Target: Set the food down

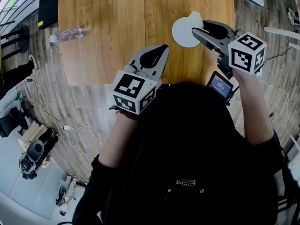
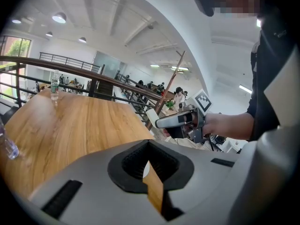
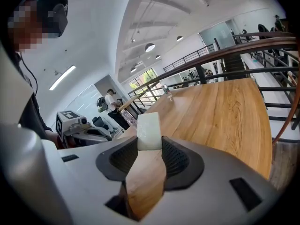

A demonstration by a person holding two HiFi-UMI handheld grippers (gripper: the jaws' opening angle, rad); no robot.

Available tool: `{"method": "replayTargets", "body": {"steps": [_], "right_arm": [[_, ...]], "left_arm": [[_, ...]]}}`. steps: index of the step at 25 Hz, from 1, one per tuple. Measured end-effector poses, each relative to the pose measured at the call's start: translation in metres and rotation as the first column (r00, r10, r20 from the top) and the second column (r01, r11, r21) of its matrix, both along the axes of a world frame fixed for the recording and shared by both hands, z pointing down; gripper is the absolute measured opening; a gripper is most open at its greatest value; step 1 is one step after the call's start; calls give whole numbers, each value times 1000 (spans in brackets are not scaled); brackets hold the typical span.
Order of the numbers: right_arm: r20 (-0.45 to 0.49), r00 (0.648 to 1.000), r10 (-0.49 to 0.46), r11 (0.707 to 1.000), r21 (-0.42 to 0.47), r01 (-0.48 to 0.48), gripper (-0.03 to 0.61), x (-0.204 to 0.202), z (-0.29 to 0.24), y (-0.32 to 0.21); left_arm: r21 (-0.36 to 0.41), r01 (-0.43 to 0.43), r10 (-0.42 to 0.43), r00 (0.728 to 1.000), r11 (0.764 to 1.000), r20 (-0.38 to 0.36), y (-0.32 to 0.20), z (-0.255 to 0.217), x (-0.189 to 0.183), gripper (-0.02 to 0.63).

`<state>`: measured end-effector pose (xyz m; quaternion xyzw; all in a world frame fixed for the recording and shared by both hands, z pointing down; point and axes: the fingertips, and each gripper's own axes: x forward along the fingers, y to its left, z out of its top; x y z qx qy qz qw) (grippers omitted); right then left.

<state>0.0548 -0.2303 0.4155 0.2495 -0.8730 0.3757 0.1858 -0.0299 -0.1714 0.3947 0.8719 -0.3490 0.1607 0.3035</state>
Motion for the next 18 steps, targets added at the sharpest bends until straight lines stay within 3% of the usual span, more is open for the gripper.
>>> {"method": "replayTargets", "body": {"steps": [18], "right_arm": [[-119,991,-63,994,-99,51,169,6,83,-13]], "left_arm": [[-67,19,-20,1000,998,-14,1,16,-5,0]]}}
